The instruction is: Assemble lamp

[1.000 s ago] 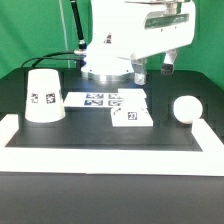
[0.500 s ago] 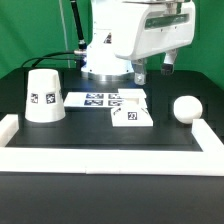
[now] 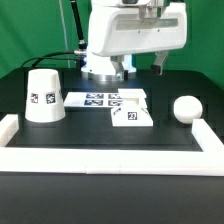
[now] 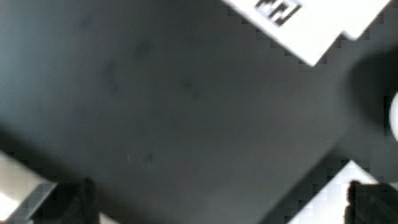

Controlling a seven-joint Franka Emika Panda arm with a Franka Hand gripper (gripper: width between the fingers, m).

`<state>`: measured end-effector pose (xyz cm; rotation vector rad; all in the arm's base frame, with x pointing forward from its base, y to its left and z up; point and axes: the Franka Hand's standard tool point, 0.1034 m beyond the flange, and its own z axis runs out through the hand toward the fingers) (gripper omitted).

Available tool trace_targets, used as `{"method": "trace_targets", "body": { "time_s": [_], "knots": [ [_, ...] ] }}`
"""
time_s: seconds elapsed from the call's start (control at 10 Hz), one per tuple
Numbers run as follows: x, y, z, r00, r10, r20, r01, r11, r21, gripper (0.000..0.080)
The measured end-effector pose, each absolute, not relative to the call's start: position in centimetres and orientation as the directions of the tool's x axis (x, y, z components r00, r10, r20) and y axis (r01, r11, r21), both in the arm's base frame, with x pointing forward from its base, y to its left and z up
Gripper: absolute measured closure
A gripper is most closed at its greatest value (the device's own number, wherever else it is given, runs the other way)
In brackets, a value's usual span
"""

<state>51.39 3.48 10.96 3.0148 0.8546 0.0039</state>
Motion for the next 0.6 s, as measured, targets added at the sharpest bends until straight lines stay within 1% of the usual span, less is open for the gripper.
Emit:
{"method": "trace_targets", "body": {
  "time_s": [0.1, 0.2, 0.5, 0.6],
  "knots": [
    [51.17, 3.19, 10.81, 0.858, 0.514, -0.004, 0.514, -0.858, 0.004, 0.01],
    [51.09, 2.75, 10.75, 0.863, 0.505, -0.003, 0.505, -0.863, -0.009, 0.01],
    [51.07, 2.77, 10.67, 0.864, 0.504, -0.004, 0.504, -0.864, -0.01, 0.01],
    [50.82, 2.58, 10.73, 0.893, 0.449, 0.009, 0.449, -0.893, -0.01, 0.01]
  ]
}}
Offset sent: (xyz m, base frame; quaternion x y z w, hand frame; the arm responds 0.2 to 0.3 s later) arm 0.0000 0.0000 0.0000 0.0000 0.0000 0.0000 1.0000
